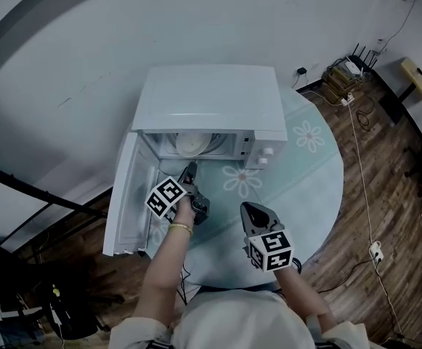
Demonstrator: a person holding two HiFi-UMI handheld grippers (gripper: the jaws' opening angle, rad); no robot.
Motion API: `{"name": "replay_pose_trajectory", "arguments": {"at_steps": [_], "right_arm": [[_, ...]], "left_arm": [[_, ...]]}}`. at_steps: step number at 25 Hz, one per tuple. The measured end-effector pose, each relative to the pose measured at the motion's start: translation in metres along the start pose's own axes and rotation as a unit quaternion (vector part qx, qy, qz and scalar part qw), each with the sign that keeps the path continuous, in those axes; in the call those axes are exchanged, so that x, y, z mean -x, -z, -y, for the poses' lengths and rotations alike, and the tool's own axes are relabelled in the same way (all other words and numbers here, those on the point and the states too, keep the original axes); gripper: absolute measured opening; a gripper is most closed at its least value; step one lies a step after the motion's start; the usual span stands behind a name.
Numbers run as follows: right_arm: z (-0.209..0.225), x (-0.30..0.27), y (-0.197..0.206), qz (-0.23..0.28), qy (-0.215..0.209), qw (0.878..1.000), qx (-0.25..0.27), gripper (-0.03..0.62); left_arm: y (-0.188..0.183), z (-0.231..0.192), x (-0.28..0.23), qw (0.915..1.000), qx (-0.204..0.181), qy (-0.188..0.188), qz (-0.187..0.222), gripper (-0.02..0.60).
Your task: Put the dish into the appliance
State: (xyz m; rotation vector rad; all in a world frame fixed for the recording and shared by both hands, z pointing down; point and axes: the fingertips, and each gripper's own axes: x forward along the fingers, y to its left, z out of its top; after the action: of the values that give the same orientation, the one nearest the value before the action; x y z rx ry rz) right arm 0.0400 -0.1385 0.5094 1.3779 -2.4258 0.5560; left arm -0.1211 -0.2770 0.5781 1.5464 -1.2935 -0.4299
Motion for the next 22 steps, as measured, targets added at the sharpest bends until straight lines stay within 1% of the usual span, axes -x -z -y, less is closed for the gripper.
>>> {"name": "replay_pose_trajectory", "arguments": {"at_steps": [2,5,10,12,16,19,22], "right_arm": [[-0.001,0.005,0.002,0.002,0.007,1.0,-0.002,0.005],[-0.006,0.012,0.006,0.006,0.016,1.0,-0.007,0.005],[-0.019,0.026,0.014,0.01,0.025,1.0,-0.011,0.005],[-0.023,0.032,0.019,0.01,0.028,0.999,-0.014,0.005],[-0.028,0.043,0.028,0.008,0.034,0.999,-0.031,0.005],[-0.033,0.051,0.033,0.008,0.038,0.998,-0.039,0.005],[-0.039,0.057,0.037,0.009,0.04,0.998,-0.039,0.005]], "left_arm": [[0.006,0.007,0.014,0.9996,-0.026,0.007,-0.01,0.1],[0.014,0.013,0.035,0.9981,-0.055,0.016,-0.02,0.057],[0.034,0.013,0.07,0.9945,-0.094,0.017,-0.043,0.014],[0.044,0.013,0.083,0.9917,-0.114,0.019,-0.056,0.012],[0.062,0.018,0.108,0.9834,-0.161,0.022,-0.08,0.012],[0.073,0.022,0.127,0.9742,-0.198,0.028,-0.105,0.012],[0.077,0.026,0.145,0.9657,-0.229,0.032,-0.118,0.012]]}}
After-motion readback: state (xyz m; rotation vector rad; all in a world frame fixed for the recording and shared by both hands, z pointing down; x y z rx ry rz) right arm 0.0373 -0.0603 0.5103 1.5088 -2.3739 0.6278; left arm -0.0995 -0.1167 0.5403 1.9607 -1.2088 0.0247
